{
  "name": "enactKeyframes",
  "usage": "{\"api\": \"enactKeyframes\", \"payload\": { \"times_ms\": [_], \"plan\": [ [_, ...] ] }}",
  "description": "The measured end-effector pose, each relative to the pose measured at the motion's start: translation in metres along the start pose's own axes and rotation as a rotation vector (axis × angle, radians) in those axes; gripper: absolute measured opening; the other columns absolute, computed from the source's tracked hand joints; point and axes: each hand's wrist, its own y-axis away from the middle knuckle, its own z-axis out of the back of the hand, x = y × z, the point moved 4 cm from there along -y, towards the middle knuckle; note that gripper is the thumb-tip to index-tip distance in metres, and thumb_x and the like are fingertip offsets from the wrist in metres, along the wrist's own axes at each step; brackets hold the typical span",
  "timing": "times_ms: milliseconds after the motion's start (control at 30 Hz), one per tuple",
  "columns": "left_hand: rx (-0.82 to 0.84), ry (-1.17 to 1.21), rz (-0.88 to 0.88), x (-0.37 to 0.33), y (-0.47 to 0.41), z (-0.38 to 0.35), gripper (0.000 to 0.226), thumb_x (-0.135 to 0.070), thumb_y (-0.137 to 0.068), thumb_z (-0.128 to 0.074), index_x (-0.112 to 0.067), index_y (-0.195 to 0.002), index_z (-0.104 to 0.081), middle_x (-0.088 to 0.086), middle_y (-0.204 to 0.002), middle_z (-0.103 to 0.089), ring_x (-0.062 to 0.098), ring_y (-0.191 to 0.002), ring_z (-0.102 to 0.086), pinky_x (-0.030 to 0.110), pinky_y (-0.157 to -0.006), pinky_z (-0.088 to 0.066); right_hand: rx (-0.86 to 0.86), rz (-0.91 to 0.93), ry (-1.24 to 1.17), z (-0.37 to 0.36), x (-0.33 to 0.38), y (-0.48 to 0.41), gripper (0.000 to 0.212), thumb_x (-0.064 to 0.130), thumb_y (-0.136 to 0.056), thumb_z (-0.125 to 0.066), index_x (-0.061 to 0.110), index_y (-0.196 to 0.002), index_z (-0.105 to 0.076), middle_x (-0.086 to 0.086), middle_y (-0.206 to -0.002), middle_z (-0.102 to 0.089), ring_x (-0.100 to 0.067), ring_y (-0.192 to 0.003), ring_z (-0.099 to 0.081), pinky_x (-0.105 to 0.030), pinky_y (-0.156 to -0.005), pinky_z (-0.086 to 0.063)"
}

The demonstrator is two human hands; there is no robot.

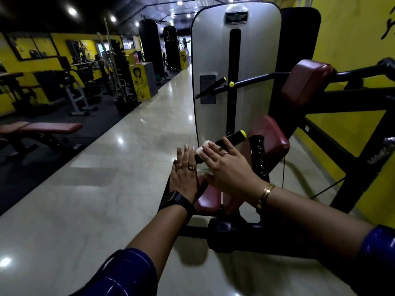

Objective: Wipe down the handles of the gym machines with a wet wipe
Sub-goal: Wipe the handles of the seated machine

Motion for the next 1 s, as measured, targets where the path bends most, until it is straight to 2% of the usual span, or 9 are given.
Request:
{"api": "enactKeyframes", "payload": {
  "times_ms": [67, 133, 200, 267, 433, 567, 667, 867, 1000],
  "plan": [
    [0.029, -0.006, -0.008, 0.001, 0.000, -0.003, 0.099, -0.063, -0.083, -0.032, -0.019, -0.148, 0.028, 0.013, -0.161, -0.002, 0.017, -0.147, 0.019, 0.043, -0.117, -0.022, -0.004, 0.003, 0.019, 0.000, -0.005, -0.006, 0.066, 0.051, -0.088, -0.025, 0.013, -0.130, -0.060, -0.008, -0.135, -0.057, -0.022, -0.127, -0.053, -0.049, -0.115, -0.013],
    [0.108, -0.003, -0.004, 0.001, -0.001, -0.006, 0.106, -0.059, -0.085, -0.047, -0.022, -0.145, 0.031, 0.009, -0.160, 0.013, 0.016, -0.144, 0.025, 0.043, -0.121, -0.016, -0.015, -0.076, 0.034, 0.008, -0.017, -0.008, 0.063, 0.050, -0.091, -0.026, 0.014, -0.131, -0.059, -0.009, -0.136, -0.056, -0.022, -0.128, -0.052, -0.051, -0.116, -0.011],
    [0.077, 0.017, -0.002, -0.001, -0.002, -0.003, 0.109, -0.048, -0.080, -0.066, -0.022, -0.148, 0.015, 0.012, -0.162, 0.003, 0.019, -0.147, 0.014, 0.046, -0.119, -0.022, -0.053, -0.161, 0.020, 0.019, -0.027, -0.004, 0.058, 0.046, -0.096, -0.031, 0.011, -0.136, -0.053, -0.012, -0.143, -0.050, -0.023, -0.134, -0.045, -0.050, -0.117, 0.003],
    [0.059, 0.030, 0.006, -0.001, -0.001, -0.004, 0.110, -0.044, -0.074, -0.073, -0.022, -0.150, 0.004, 0.014, -0.162, -0.009, 0.023, -0.149, 0.005, 0.048, -0.116, -0.027, -0.050, -0.200, 0.012, 0.021, -0.029, 0.002, 0.059, 0.044, -0.098, -0.038, 0.008, -0.144, -0.043, -0.013, -0.150, -0.039, -0.025, -0.142, -0.032, -0.046, -0.114, 0.016],
    [-0.001, 0.004, -0.013, 0.002, -0.002, -0.006, 0.094, -0.056, -0.082, -0.053, -0.010, -0.151, -0.011, 0.016, -0.159, -0.023, 0.026, -0.147, -0.011, 0.047, -0.109, -0.035, -0.010, -0.105, -0.004, 0.017, -0.002, 0.006, 0.069, 0.054, -0.093, -0.043, 0.010, -0.146, -0.039, -0.012, -0.152, -0.035, -0.024, -0.144, -0.027, -0.044, -0.114, 0.014],
    [0.071, 0.036, -0.018, 0.002, -0.002, -0.007, 0.106, -0.048, -0.078, -0.068, -0.022, -0.149, 0.006, 0.012, -0.162, -0.008, 0.024, -0.149, 0.002, 0.045, -0.117, -0.024, 0.014, -0.169, -0.015, 0.021, -0.024, -0.009, 0.062, 0.052, -0.098, -0.030, 0.020, -0.151, -0.027, -0.002, -0.159, -0.021, -0.015, -0.147, -0.017, -0.048, -0.115, 0.014],
    [0.051, 0.027, -0.024, 0.002, -0.002, -0.005, 0.113, -0.043, -0.068, -0.076, -0.014, -0.151, -0.006, 0.015, -0.160, -0.020, 0.028, -0.148, -0.008, 0.048, -0.111, -0.032, 0.021, -0.286, -0.039, 0.024, -0.049, -0.006, 0.058, 0.046, -0.099, -0.031, 0.018, -0.150, -0.030, -0.003, -0.158, -0.024, -0.017, -0.146, -0.019, -0.050, -0.115, 0.012],
    [0.039, 0.065, -0.025, 0.001, -0.003, -0.004, 0.102, -0.044, -0.068, -0.061, -0.016, -0.151, -0.008, 0.015, -0.159, -0.023, 0.027, -0.147, -0.011, 0.050, -0.110, -0.036, 0.021, -0.303, -0.069, 0.020, -0.037, 0.003, 0.064, 0.044, -0.098, -0.036, 0.013, -0.152, -0.021, -0.008, -0.160, -0.018, -0.022, -0.149, -0.010, -0.045, -0.118, 0.006],
    [0.058, 0.067, -0.022, 0.001, -0.002, -0.003, 0.102, -0.044, -0.069, -0.062, -0.020, -0.151, -0.004, 0.014, -0.160, -0.021, 0.025, -0.148, -0.007, 0.049, -0.111, -0.033, 0.001, -0.316, -0.085, 0.021, -0.047, -0.004, 0.060, 0.042, -0.099, -0.037, 0.014, -0.151, -0.026, -0.005, -0.159, -0.022, -0.019, -0.147, -0.015, -0.043, -0.118, 0.004]
  ]
}}
